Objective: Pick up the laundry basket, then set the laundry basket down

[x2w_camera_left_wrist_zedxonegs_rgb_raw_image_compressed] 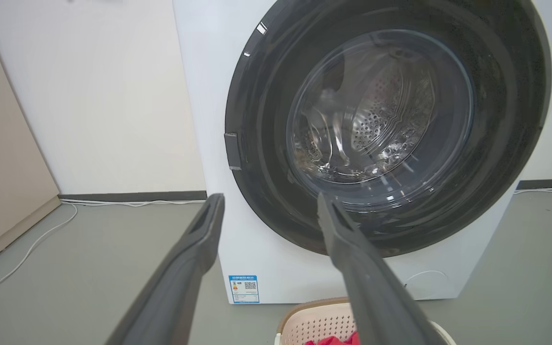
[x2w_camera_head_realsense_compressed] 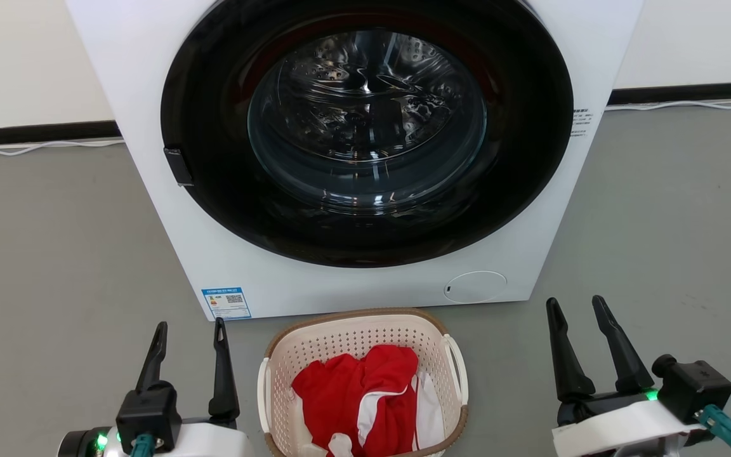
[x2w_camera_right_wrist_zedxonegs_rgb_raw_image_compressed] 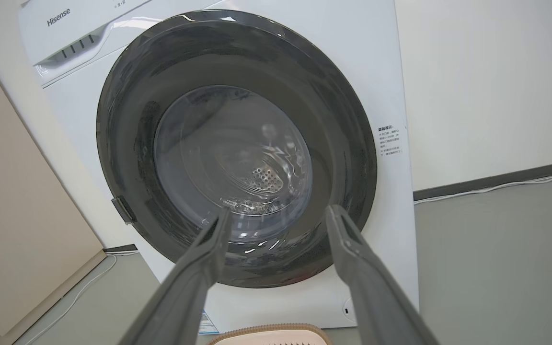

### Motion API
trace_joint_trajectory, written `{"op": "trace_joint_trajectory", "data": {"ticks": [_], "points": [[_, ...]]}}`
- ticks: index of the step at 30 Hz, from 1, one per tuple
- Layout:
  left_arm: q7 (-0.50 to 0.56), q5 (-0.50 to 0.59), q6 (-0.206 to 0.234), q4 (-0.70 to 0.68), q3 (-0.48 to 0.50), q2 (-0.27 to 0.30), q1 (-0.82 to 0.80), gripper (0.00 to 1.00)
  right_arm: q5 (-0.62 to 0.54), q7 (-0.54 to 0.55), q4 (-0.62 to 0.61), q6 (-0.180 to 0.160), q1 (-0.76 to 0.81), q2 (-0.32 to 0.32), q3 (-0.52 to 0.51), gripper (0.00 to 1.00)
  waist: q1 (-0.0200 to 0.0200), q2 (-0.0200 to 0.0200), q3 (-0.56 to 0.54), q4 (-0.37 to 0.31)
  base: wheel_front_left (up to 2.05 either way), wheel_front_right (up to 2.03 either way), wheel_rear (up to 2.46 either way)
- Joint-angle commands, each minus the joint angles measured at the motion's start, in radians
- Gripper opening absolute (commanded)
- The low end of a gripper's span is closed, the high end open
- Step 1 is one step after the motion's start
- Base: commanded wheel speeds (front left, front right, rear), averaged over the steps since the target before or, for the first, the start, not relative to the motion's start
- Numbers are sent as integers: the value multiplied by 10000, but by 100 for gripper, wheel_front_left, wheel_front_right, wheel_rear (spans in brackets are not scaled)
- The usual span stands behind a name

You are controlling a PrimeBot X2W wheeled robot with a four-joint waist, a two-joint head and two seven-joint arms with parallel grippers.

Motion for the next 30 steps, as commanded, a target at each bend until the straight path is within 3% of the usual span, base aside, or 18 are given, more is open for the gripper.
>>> {"op": "trace_joint_trajectory", "data": {"ticks": [1, 12, 30], "points": [[-167, 363, 135, -333, 228, 82, -171, 100, -374, -211, -344, 66, -138, -87, 272, 100, -1, 0, -8, 1, 0, 0, 0], [-486, 1600, 234, -449, 188, 0, 4, 100, -1603, -531, -560, 73, -82, -95, 411, 100, -1, 0, -21, 1, 0, 0, 0], [-486, 1538, -302, -141, 647, -434, 58, 100, -1596, -531, -556, 73, -104, -95, 347, 100, -1, 0, 39, 1, 0, 0, 0]]}}
